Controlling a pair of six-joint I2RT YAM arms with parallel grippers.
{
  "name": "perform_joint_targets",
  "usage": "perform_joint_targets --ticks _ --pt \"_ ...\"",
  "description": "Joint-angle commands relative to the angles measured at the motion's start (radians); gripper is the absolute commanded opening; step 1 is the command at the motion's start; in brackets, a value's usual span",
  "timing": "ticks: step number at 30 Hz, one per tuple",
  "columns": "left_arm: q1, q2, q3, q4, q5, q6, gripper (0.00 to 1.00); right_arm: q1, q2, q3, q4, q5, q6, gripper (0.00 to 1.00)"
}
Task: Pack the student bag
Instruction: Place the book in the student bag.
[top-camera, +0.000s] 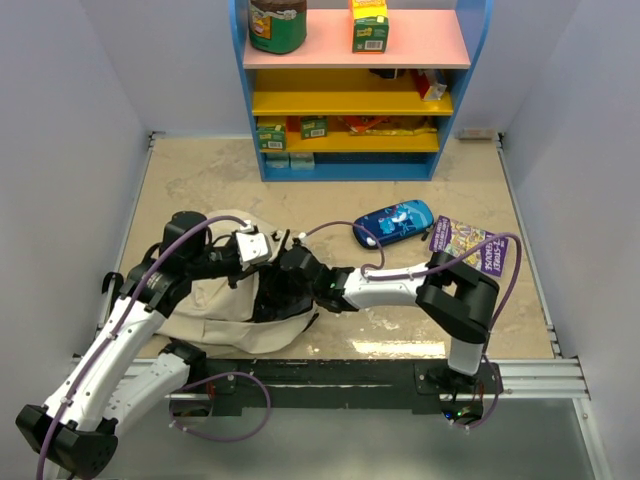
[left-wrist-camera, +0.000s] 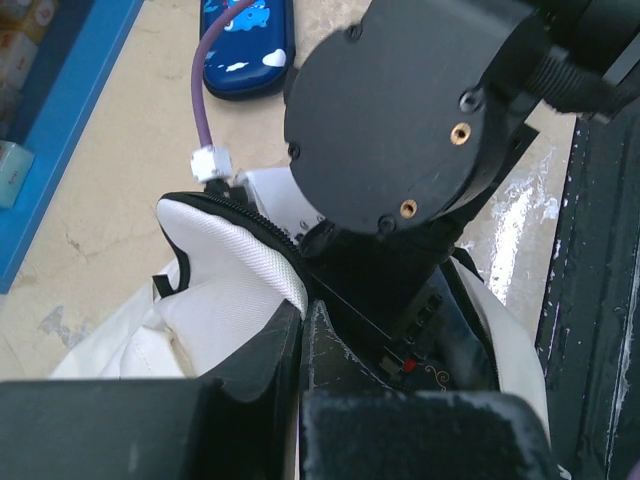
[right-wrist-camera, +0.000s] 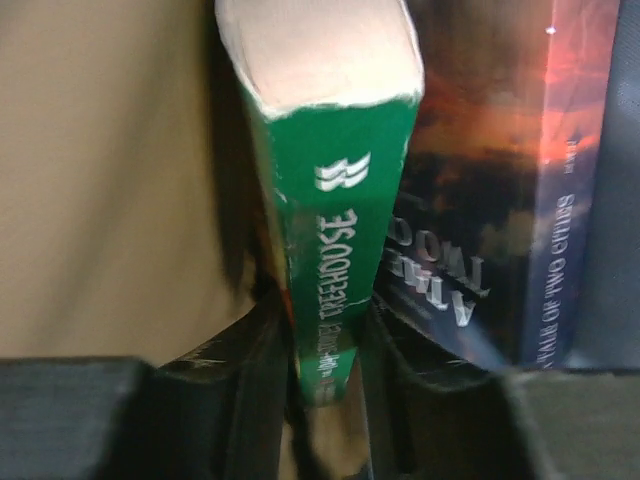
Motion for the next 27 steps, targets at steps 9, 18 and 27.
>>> perform_joint_targets --ticks 9,18,27 --pt "-0.002 -0.022 0.049 0.060 0.065 -0.001 0.00 -0.081 -0.285 -0.091 -0.200 0.056 -0.319 0.63" --pt "-0.002 -0.027 0.037 0.078 0.072 -0.013 0.00 -0.194 -0.300 -0.119 -0.294 0.077 -0.411 0.38" --pt "-0.002 -0.022 0.040 0.083 0.075 -0.020 0.00 -0.151 -0.125 -0.064 -0.235 0.082 -0.401 0.00"
